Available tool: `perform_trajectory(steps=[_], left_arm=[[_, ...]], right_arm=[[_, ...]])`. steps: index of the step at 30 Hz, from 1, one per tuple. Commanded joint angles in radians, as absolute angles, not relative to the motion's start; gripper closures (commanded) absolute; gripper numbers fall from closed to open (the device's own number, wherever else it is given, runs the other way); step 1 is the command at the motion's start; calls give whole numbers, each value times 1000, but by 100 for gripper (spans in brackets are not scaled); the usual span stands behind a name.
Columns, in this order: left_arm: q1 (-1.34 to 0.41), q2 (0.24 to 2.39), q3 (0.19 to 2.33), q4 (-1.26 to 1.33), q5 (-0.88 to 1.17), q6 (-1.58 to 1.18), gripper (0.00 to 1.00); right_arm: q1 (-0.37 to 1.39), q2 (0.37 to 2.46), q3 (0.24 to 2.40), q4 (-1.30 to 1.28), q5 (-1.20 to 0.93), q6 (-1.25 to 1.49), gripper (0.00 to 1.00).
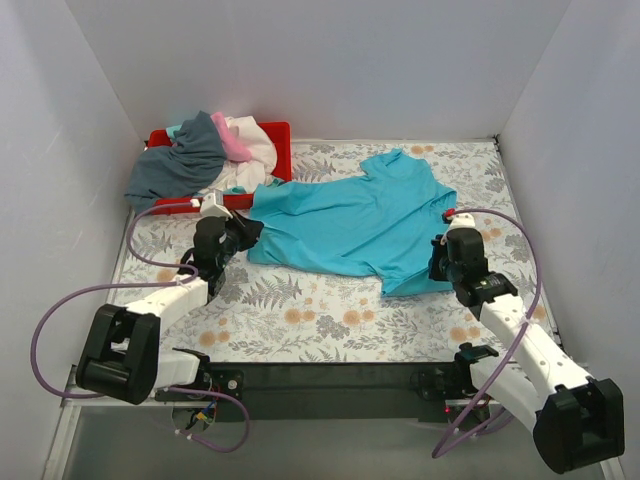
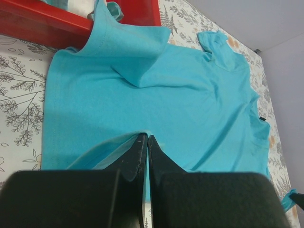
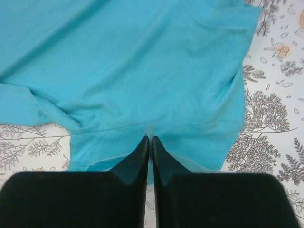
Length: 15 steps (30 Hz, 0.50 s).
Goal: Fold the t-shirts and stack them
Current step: Fold the tshirt
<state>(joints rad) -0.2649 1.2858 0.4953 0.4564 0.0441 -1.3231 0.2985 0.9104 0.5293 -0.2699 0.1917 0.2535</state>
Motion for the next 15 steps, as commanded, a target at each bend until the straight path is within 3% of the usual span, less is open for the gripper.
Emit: perform_trajectory(steps=[1,15], left_arm=[[-261,1224,483,460,34,-1315,100],[-262,1080,451,399,109,-1347,100]], right_arm=[[298,864,610,-198,207,222,99],[298,631,753,-199,291,181,99]])
